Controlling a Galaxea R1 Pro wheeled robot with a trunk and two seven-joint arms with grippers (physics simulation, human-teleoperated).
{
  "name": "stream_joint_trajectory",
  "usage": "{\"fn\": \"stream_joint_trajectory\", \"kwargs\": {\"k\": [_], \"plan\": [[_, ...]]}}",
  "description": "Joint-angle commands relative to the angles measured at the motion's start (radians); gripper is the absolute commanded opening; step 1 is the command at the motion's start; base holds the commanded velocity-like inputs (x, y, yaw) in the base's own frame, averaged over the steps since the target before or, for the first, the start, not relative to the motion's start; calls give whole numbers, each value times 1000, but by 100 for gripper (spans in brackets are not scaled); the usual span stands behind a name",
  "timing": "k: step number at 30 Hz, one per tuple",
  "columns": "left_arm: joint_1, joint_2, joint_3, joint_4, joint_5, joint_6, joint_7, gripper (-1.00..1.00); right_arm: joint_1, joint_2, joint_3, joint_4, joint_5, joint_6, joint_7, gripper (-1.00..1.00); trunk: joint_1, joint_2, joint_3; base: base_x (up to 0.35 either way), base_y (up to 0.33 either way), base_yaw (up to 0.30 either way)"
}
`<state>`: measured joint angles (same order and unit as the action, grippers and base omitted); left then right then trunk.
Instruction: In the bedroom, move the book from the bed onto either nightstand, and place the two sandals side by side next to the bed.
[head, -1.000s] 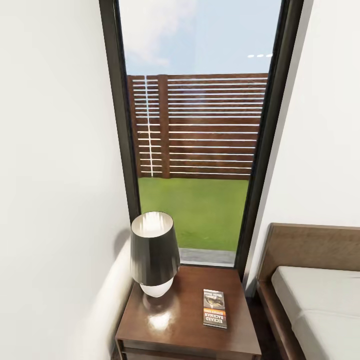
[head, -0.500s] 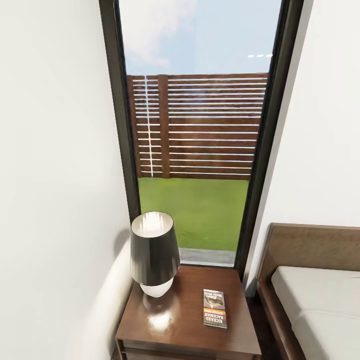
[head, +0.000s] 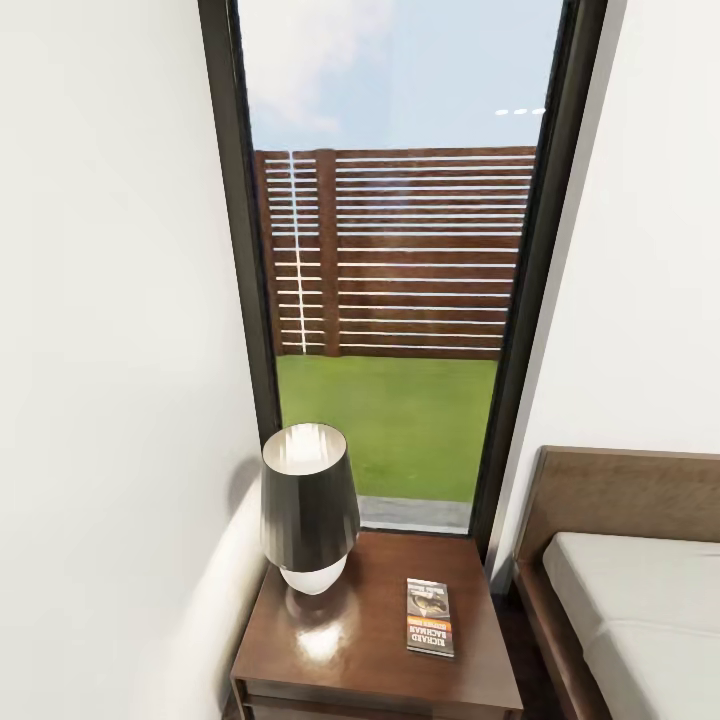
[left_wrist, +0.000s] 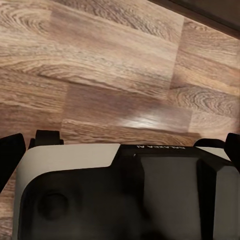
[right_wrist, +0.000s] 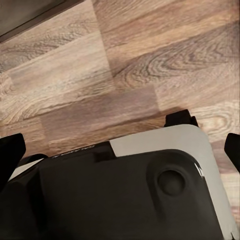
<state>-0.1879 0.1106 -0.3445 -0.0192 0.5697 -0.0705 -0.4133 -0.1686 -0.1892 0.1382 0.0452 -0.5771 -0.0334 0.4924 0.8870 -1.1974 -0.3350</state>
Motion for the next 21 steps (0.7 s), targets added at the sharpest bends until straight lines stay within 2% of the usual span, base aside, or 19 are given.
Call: {"fn": "stream_joint_trajectory", "kwargs": {"k": [1, 8, 21], "plan": [[-1, 0, -8, 1, 6, -4, -3, 100, -2, 3, 8, 4, -8, -3, 6, 100, 0, -1, -1, 0, 0, 0], [-1, 1, -8, 1, 7, 0, -3, 100, -2, 26, 6, 5, -2, -2, 4, 100, 0, -1, -1, 0, 0, 0], [-1, 12, -10, 4, 10, 6, -2, 100, -2, 34, 6, 5, 1, 1, 3, 100, 0, -1, -1, 0, 0, 0]]}}
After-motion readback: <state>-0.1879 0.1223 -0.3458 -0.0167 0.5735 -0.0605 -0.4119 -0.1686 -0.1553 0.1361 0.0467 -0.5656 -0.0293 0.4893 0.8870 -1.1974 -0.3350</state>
